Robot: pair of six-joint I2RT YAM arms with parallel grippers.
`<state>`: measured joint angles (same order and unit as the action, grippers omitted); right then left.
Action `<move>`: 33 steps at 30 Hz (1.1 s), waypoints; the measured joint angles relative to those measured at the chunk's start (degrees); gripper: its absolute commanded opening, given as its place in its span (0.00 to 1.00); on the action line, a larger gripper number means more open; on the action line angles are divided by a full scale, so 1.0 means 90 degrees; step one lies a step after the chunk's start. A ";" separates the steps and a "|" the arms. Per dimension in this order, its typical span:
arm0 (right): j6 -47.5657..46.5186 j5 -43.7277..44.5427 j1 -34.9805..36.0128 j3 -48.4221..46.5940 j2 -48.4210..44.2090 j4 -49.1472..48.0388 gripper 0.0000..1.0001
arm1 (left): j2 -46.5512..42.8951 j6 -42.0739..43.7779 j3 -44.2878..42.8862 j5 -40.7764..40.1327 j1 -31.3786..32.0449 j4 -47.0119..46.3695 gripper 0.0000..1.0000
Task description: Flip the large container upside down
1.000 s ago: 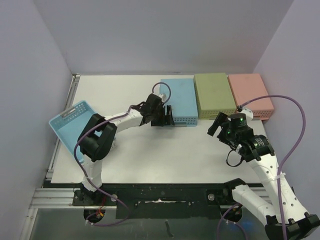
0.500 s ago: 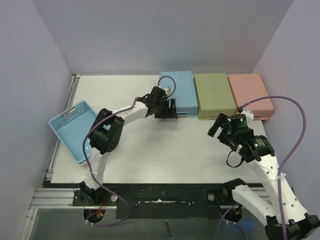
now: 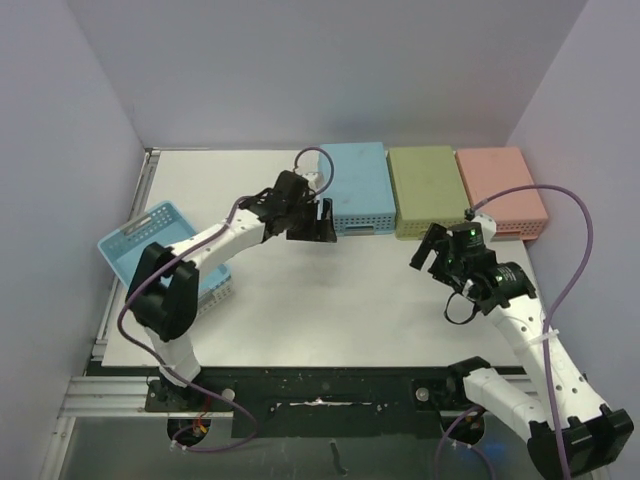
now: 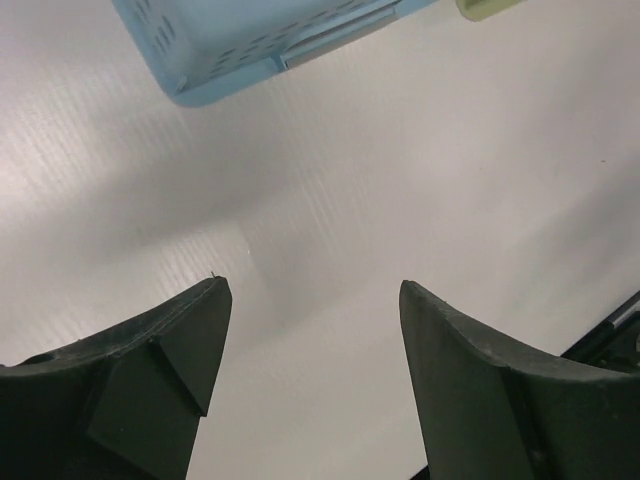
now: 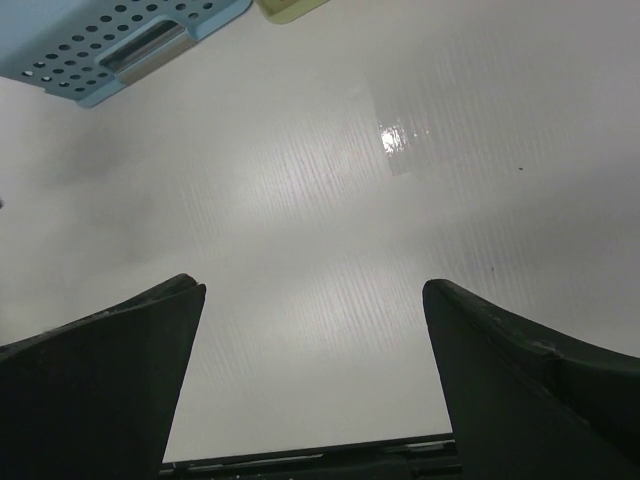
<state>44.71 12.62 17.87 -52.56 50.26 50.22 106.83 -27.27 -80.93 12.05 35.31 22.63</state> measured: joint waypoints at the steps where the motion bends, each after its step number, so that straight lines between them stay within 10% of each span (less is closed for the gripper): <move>1: -0.0070 -0.0017 -0.0022 0.0012 0.0136 -0.0090 0.97 | -0.0243 0.0012 0.0100 -0.0027 -0.0027 0.0046 0.68; 18: -0.1059 -0.1440 -0.1338 -0.0665 0.3803 -0.2659 0.98 | -0.3038 -0.0236 0.1999 -0.0340 -0.3636 0.1032 0.73; 33: -0.1144 -0.1960 -0.1537 -0.1343 0.4852 -0.3230 0.98 | -0.3269 -0.0202 0.2006 -0.0714 -0.3740 0.1520 0.73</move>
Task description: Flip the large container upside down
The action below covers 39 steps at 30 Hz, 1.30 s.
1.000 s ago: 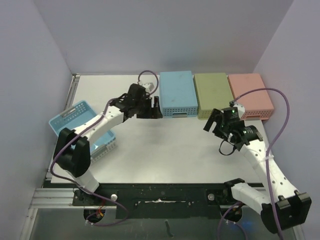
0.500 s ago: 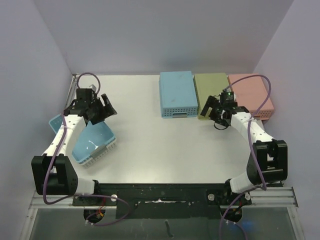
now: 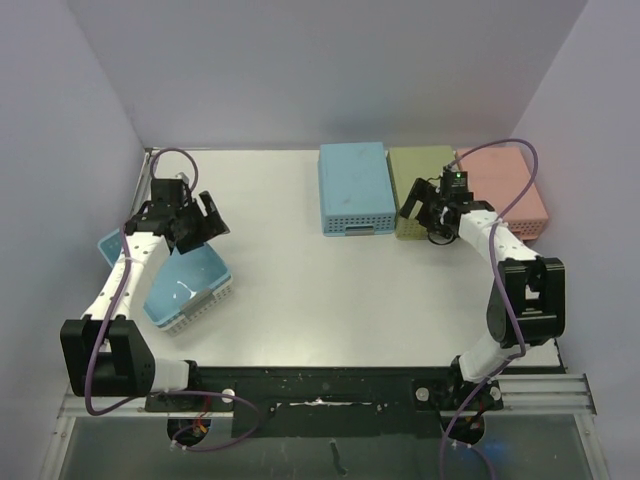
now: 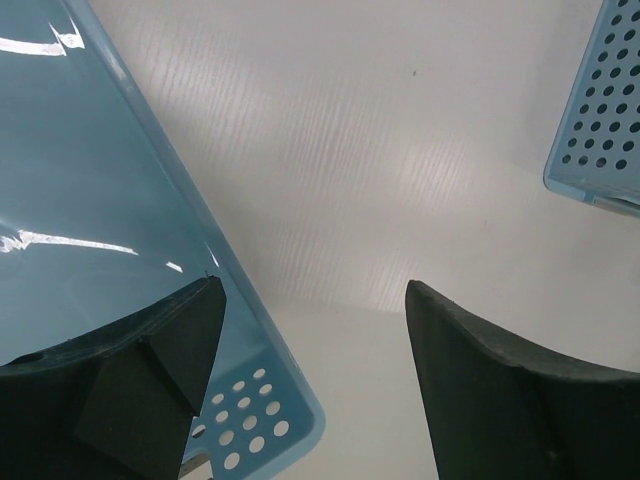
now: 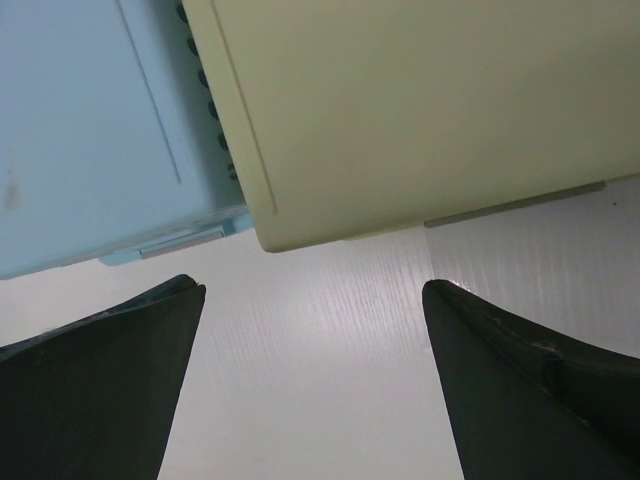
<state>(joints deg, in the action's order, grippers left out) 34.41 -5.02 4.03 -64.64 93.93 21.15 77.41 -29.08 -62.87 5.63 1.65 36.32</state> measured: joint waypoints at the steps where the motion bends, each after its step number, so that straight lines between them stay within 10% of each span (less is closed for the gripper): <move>1: -0.0010 -0.0005 0.0000 -0.0066 0.0007 -0.0022 0.98 | 0.0000 0.0000 0.0000 -0.0015 0.0000 0.0005 0.73; 39: -0.0593 -0.0444 -0.0124 -0.0855 0.0957 -0.0223 0.98 | -0.0017 0.0165 0.0148 0.0279 -0.0032 0.0005 0.73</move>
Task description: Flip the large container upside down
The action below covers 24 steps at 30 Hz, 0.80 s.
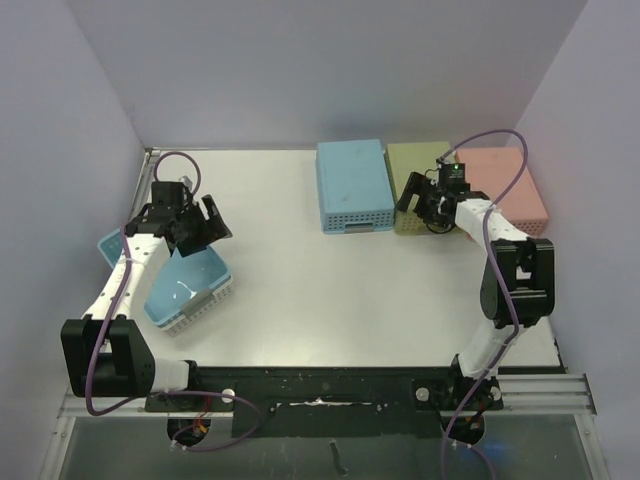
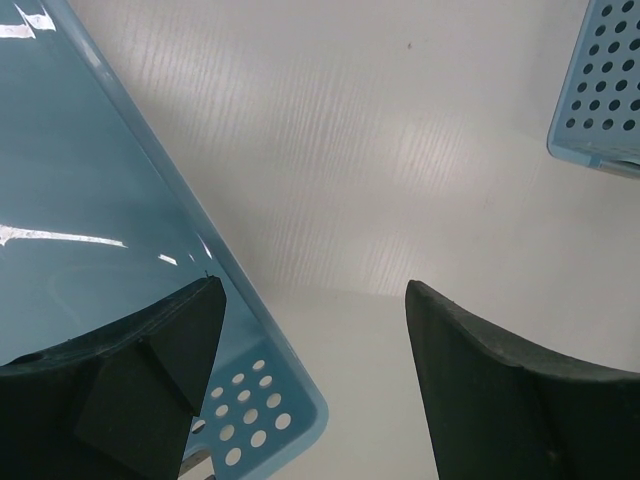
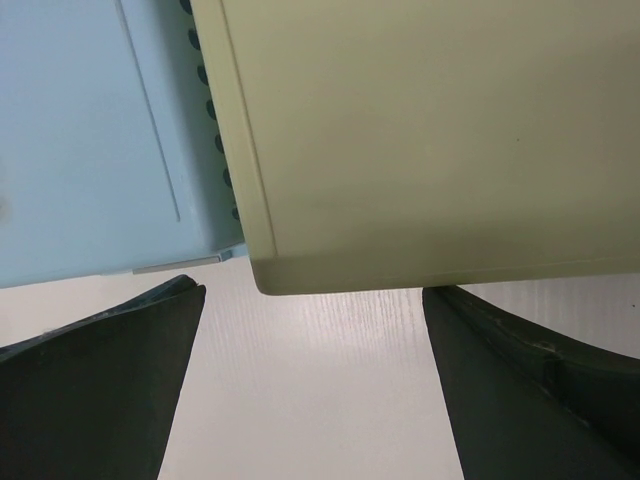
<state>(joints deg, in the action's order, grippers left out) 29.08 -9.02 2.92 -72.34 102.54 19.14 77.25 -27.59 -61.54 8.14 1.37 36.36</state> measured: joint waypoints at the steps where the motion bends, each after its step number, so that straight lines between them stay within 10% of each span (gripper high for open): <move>1: -0.0010 -0.0027 0.0000 0.0032 -0.0036 -0.0022 0.98 | 0.0000 0.0000 0.0000 -0.0002 0.0002 0.0002 0.73; 15: 0.0175 -0.0267 0.0073 0.2273 -0.2798 -0.0124 0.98 | 0.0505 -0.0070 -0.0085 -0.0845 -0.0010 0.0104 0.50; 24: 0.0318 0.0053 0.0097 0.3089 -0.4845 0.1066 0.98 | 0.0670 -0.0095 -0.0117 -0.1175 0.0012 0.0129 0.07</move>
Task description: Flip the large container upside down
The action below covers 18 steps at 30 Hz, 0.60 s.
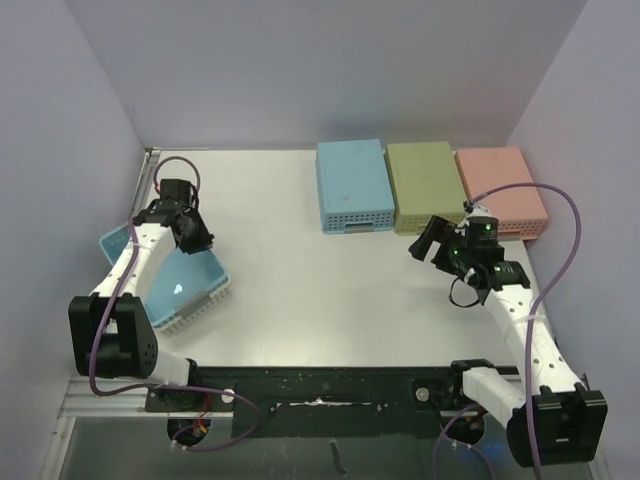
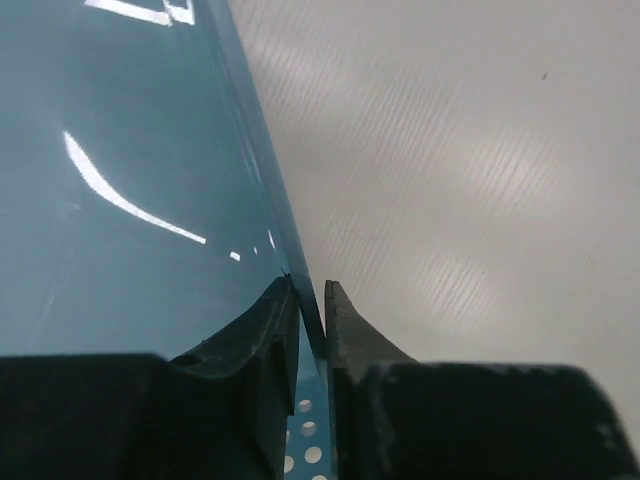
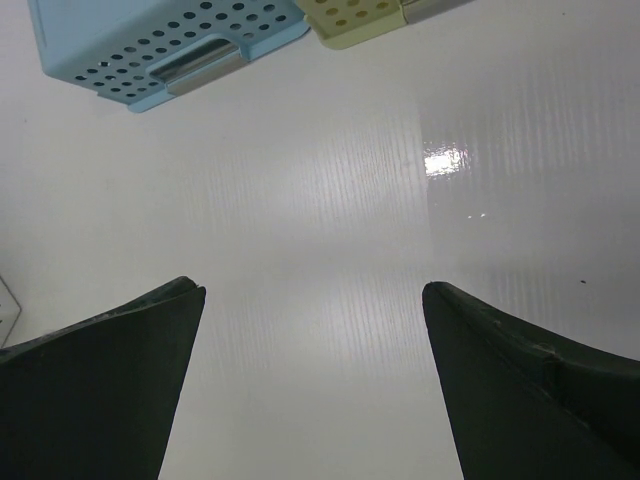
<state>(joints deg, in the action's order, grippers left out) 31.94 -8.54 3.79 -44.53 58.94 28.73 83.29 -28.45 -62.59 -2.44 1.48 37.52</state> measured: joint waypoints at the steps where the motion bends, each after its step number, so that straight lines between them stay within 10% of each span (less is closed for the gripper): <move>1: 0.0005 0.0053 0.0000 -0.0012 -0.0151 0.0090 0.98 | -0.0002 0.0002 -0.0058 -0.0046 0.0039 0.0090 0.05; 18: 0.0248 0.0549 0.0000 -0.0374 -0.0653 0.0850 0.98 | -0.0369 0.0610 -0.3959 -0.2023 0.2603 0.1804 0.00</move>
<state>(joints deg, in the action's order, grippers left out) 34.17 -3.60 3.79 -47.90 53.06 36.38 79.96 -22.96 -98.21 -20.64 24.91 53.76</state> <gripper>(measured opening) 0.977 0.065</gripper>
